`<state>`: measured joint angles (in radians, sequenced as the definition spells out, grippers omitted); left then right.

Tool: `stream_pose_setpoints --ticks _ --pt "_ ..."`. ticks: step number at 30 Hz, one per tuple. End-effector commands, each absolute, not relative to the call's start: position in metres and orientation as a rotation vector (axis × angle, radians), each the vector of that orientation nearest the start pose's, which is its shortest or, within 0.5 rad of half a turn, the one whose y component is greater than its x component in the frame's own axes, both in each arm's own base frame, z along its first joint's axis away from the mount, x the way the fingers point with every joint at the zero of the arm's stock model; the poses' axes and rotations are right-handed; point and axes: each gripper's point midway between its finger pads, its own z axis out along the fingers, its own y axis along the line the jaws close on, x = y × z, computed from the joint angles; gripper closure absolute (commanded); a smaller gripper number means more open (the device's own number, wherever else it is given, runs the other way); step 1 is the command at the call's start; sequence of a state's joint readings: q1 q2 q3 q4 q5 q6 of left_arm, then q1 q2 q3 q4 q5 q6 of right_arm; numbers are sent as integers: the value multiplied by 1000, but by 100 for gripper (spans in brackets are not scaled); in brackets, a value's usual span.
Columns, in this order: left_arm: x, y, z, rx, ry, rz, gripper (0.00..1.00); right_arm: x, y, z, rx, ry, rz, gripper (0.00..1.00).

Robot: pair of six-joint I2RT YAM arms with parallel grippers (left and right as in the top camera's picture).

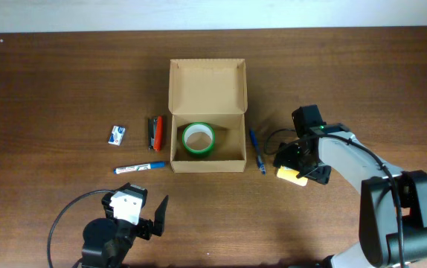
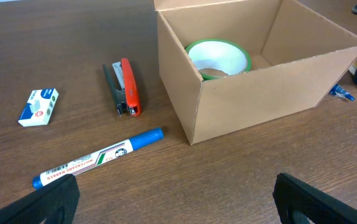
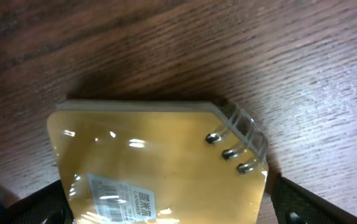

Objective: Pack container
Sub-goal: 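Move the right gripper to the yellow notepad and grasp it, then carry the yellow notepad over the box beside the tape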

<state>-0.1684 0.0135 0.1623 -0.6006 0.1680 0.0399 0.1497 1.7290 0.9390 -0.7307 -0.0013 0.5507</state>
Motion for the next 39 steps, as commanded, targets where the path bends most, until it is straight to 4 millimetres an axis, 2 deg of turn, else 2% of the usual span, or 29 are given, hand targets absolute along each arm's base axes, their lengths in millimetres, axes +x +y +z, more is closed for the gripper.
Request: stream_pose_setpoints --ticks 1,13,17,20,30,35,39 --pt "200 -66 106 315 1995 -270 1 284 39 -6 649 3028 10 1" --pt "200 -66 106 315 1995 -270 1 283 41 -13 646 3049 15 0" --pt "200 -66 106 315 1995 -270 0 285 41 -13 645 3041 20 9" --pt "200 -66 106 315 1995 -270 0 287 42 -13 644 3037 22 22" --pt "200 -66 106 315 1995 -270 0 287 45 -11 597 3052 52 27" --pt "200 -66 106 315 1995 -270 0 304 48 16 500 3065 60 29" --pt "200 -66 106 315 1995 -270 0 328 52 58 414 3041 73 29"
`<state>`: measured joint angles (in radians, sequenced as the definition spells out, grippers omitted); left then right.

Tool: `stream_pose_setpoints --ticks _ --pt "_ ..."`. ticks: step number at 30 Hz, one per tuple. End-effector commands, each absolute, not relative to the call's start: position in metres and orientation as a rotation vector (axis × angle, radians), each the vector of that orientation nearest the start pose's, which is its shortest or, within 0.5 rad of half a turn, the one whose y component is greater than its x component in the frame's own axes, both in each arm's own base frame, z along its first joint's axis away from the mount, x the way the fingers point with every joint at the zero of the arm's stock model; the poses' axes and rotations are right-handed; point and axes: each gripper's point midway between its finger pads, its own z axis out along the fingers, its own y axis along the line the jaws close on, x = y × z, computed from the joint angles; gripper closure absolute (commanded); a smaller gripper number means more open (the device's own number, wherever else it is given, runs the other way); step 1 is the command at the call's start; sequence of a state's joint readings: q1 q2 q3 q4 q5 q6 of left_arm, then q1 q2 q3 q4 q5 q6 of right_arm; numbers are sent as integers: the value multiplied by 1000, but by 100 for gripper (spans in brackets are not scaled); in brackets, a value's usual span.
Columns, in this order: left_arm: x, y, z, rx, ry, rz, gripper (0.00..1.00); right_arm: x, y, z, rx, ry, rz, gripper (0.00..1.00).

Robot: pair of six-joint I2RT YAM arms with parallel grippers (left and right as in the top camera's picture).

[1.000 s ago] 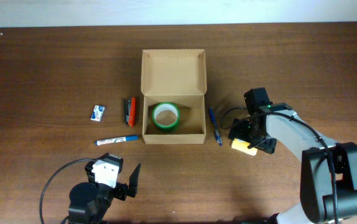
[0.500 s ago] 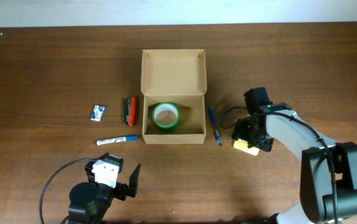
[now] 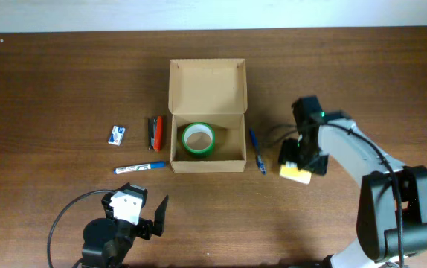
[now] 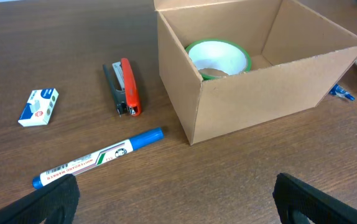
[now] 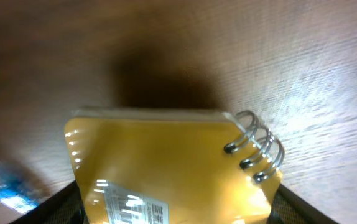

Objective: Pack container
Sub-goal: 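Carry the yellow notepad over the box beside the tape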

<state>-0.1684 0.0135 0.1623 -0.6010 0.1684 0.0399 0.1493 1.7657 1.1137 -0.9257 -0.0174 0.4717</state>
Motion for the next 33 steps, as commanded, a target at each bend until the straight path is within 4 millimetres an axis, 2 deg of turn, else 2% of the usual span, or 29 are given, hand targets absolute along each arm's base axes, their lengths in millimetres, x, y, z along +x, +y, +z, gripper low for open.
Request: stream_pose_setpoints --ticks 1,5,8,11,14,18,21,26,33 --pt "200 -66 106 315 1995 -270 0 335 53 71 409 3026 79 30" --pt "200 -66 106 315 1995 -270 1 357 62 124 345 2956 111 30" --pt "200 -66 106 315 1995 -270 0 365 79 159 256 2902 140 29" --pt "200 -66 106 315 1995 -270 0 363 110 186 134 2869 183 29" --pt "200 -66 106 315 1995 -270 0 354 148 196 -7 2857 235 29" --pt "200 -66 106 315 1995 -270 0 339 202 197 -204 2824 292 29" --pt "200 -66 106 315 1995 -270 0 334 234 192 -305 2795 306 29" --pt "200 -66 106 315 1995 -270 0 335 254 162 -338 2827 240 29" --pt "200 -66 106 315 1995 -270 0 346 251 104 -326 2928 96 29"
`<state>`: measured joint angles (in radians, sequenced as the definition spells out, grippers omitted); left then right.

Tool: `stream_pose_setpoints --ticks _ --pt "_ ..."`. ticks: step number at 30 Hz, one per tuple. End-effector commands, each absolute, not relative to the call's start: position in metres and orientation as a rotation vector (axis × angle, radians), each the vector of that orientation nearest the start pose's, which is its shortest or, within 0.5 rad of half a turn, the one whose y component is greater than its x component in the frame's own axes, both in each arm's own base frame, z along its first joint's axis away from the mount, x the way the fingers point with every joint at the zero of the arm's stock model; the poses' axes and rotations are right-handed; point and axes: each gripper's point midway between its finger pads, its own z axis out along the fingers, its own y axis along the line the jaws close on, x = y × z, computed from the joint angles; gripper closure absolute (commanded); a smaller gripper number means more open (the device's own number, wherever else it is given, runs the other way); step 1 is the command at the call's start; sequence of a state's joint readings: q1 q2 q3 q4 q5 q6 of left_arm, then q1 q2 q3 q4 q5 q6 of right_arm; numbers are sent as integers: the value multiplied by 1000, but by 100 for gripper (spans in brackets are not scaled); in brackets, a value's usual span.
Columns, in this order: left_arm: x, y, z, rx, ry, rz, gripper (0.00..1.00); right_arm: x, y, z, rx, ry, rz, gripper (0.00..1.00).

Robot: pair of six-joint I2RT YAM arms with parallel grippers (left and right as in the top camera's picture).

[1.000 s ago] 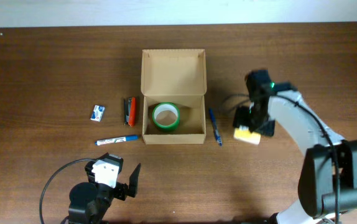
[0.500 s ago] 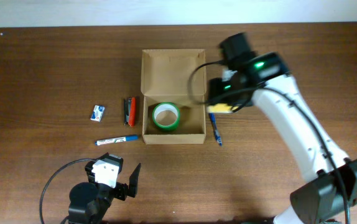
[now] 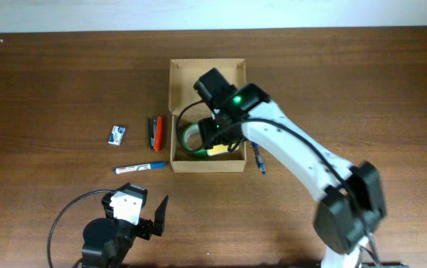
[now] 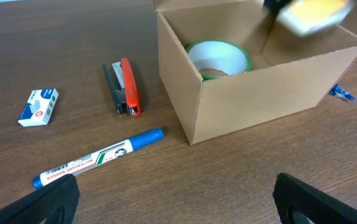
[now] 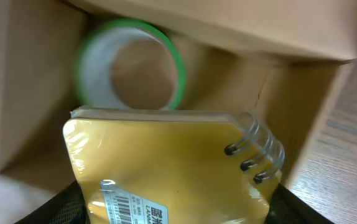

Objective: Pack container
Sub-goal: 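Carry the yellow notepad over the box beside the tape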

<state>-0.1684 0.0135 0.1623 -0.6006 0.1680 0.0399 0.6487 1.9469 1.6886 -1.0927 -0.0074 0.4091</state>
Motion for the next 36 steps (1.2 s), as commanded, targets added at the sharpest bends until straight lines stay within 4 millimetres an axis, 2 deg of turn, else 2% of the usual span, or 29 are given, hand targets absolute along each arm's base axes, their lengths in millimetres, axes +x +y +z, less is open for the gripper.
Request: stream_pose_setpoints --ticks 1,3,8,21,24,27,36 --pt "200 -66 106 315 1995 -270 0 347 250 99 -326 2935 76 29" --pt "200 -66 106 315 1995 -270 0 347 247 91 -315 2946 37 29" --pt "200 -66 106 315 1995 -270 0 356 236 90 -225 2916 -64 29" --pt "200 -66 106 315 1995 -270 0 363 238 92 -168 2883 -53 29" --pt "200 -66 106 315 1995 -270 1 364 238 92 -160 2883 -51 18" --pt "200 -66 106 315 1995 -270 0 364 238 92 -141 2884 -49 12" --pt "200 -66 106 315 1995 -270 1 363 239 92 -142 2884 -49 7"
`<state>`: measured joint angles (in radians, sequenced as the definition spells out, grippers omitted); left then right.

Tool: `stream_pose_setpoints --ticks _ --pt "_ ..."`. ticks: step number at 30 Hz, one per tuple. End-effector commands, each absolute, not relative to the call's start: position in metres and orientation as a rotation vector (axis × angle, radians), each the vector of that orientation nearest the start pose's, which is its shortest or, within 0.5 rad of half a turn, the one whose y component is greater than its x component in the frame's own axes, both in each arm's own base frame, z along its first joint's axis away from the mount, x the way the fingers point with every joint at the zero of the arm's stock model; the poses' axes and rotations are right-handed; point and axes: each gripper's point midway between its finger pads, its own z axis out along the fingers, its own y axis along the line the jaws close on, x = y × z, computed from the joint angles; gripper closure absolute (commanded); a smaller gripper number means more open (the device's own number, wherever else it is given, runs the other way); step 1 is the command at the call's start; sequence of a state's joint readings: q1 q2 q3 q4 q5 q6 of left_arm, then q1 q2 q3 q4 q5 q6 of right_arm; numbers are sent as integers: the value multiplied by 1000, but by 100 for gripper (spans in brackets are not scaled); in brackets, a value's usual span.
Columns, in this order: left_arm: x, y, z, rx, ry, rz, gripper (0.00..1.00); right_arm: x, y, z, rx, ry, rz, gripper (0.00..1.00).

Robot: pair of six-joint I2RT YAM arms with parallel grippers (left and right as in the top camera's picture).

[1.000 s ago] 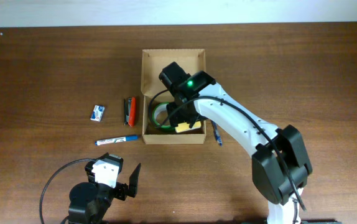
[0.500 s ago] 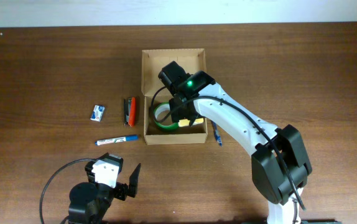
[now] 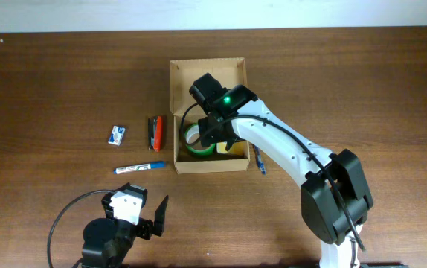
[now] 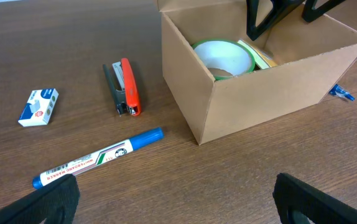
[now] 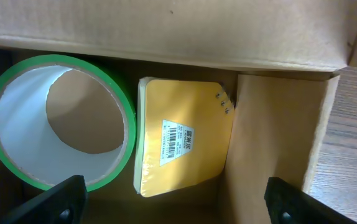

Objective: Pack container
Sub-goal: 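Carry the yellow notepad over the box beside the tape, then lower the notepad into the box and release it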

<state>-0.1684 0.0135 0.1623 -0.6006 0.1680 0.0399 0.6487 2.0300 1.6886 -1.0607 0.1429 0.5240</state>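
The open cardboard box (image 3: pixel 207 82) stands mid-table. Inside it lie a green tape roll (image 5: pixel 60 146) and, to its right, a yellow spiral notepad (image 5: pixel 185 137), flat on the floor against the right wall. My right gripper (image 5: pixel 181 208) hovers open over the box interior, apart from the notepad; it shows above the box (image 3: pixel 215 119) in the overhead view. The notepad (image 4: pixel 257 55) and tape (image 4: pixel 225 56) also show in the left wrist view. My left gripper (image 4: pixel 178 205) stands open and empty near the front edge, far from the box.
Left of the box lie a red-and-black stapler (image 3: pixel 155 132), a blue whiteboard marker (image 3: pixel 139 168) and a small blue-white packet (image 3: pixel 117 135). A blue pen (image 3: pixel 259 160) lies along the box's right side, partly under my right arm.
My right gripper has let go of the yellow notepad, which now lies in the box beside the tape. The gripper is open above it. The box has shifted slightly to the right.
The notepad lay on the table right of the box with my right gripper around it. Then it was held lifted there, then carried over the box above the tape. Now it lies inside the box, released. My left arm has stayed still.
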Motion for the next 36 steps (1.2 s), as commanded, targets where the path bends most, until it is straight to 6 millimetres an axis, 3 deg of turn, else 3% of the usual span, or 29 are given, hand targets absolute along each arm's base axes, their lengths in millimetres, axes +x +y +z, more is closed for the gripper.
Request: stream_pose_setpoints --ticks 1,9,11,13,15,18,28,36 --pt "200 -66 106 315 1995 -270 0 363 239 92 -142 2884 -49 7" --pt "200 -66 106 315 1995 -270 0 362 238 92 -145 2889 -54 12" --pt "200 -66 106 315 1995 -270 0 362 237 92 -145 2891 -56 23" --pt "200 -66 106 315 1995 -270 0 362 237 92 -149 2890 -57 51" --pt "200 -66 106 315 1995 -270 1 362 237 92 -148 2890 -57 73" --pt "200 -66 106 315 1995 -270 1 364 238 91 -146 2885 -51 86" --pt "200 -66 106 315 1995 -270 1 367 243 74 -191 2897 -58 95" --pt "200 -66 106 315 1995 -270 0 369 274 76 -328 2881 157 94"
